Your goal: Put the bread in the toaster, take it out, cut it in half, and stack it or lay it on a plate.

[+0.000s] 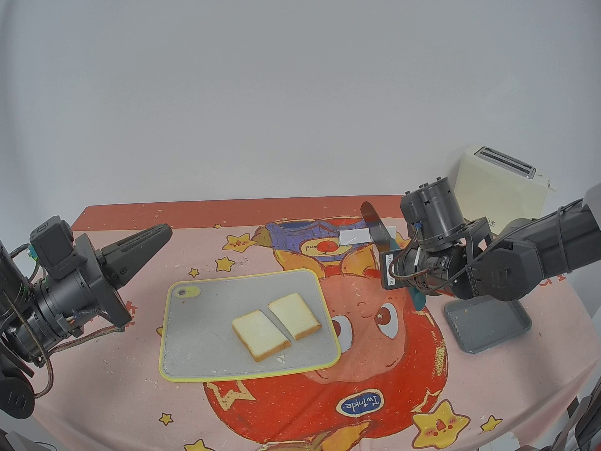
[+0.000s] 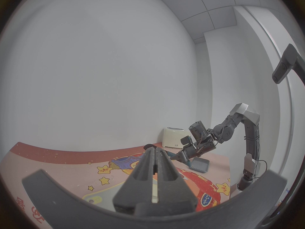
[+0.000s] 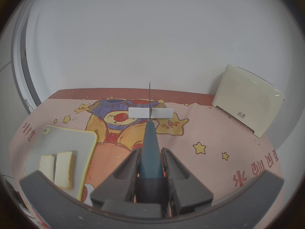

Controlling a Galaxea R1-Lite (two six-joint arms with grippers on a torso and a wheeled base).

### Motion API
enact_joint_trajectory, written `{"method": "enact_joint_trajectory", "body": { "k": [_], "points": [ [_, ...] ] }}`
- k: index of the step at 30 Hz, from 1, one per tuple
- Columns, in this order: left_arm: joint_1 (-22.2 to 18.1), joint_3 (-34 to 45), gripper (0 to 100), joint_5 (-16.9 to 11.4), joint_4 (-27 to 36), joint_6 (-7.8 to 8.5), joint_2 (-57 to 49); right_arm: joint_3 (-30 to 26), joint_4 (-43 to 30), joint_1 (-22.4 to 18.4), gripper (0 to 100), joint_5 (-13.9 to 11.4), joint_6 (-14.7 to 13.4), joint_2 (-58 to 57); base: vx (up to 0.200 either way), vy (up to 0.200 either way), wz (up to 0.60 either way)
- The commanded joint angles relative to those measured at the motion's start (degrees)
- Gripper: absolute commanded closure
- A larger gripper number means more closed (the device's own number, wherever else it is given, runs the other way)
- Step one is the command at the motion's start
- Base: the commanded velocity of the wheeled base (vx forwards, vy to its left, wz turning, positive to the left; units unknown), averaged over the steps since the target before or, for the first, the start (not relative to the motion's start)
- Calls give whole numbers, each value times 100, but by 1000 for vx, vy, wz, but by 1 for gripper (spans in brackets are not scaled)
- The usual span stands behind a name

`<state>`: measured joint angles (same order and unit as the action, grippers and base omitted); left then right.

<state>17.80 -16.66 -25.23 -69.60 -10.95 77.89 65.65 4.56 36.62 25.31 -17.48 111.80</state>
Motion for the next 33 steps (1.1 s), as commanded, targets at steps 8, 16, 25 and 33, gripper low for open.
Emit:
{"method": "enact_joint_trajectory", "body": {
  "k": [8, 16, 25, 33],
  "points": [
    [4, -3, 100, 1, -1, -4, 7, -122, 1, 12, 100, 0, -1, 35, 0, 0, 0],
    [4, 5, 100, 1, -1, 5, 7, -157, 10, 21, 100, 0, -18, 35, 0, 0, 0],
    [4, 23, 100, 1, -1, 40, 7, -219, 10, 47, 100, 9, -18, 35, 0, 0, 0],
    [13, 32, 100, 1, -1, 119, 7, -237, 89, 65, 0, 18, -27, 0, 0, 0, 0]
  ]
}}
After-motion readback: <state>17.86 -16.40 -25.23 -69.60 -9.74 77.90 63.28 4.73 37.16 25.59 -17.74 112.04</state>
